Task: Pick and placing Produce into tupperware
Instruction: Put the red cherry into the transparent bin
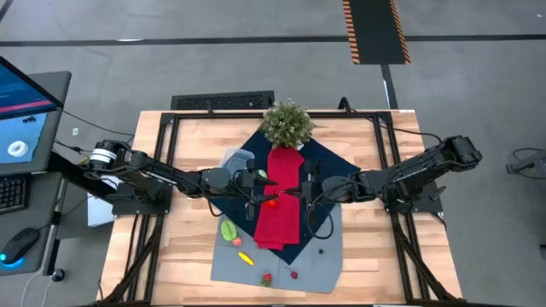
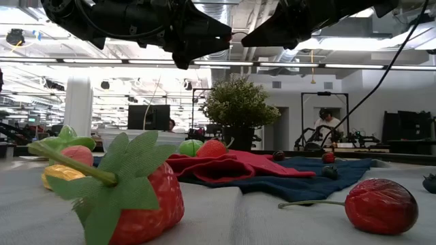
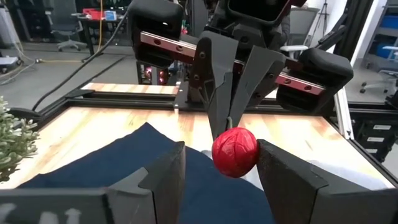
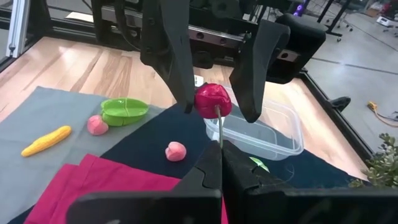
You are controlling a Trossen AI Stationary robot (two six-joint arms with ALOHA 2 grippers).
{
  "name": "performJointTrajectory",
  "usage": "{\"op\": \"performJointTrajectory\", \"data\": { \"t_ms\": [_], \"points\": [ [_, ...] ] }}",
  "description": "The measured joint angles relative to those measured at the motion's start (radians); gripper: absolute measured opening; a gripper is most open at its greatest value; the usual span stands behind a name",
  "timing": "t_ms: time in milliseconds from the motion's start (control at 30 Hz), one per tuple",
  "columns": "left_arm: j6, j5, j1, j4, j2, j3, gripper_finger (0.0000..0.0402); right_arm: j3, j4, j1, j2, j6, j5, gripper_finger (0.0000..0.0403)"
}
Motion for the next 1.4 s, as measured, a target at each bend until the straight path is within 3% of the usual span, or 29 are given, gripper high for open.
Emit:
{"op": "performJointTrajectory", "data": {
  "t_ms": [167, 600, 1067, 1400],
  "points": [
    [0.0, 0.0, 0.0, 0.0, 0.0, 0.0, 0.0172, 0.0, 0.0, 0.0, 0.0, 0.0, -0.004, 0.0014],
    [0.017, 0.0, 0.0, 0.008, 0.0, 0.0, 0.0074, 0.0, 0.008, 0.0, 0.0, 0.0, -0.003, 0.0014],
    [0.025, 0.001, 0.0, 0.009, 0.0, 0.0, 0.0074, 0.0, 0.001, 0.001, 0.0, 0.0, -0.003, 0.0026],
    [0.026, -0.039, 0.0, 0.003, 0.0, 0.0, 0.0075, 0.0, -0.103, 0.012, 0.0, 0.076, 0.001, 0.0116]
  ]
}}
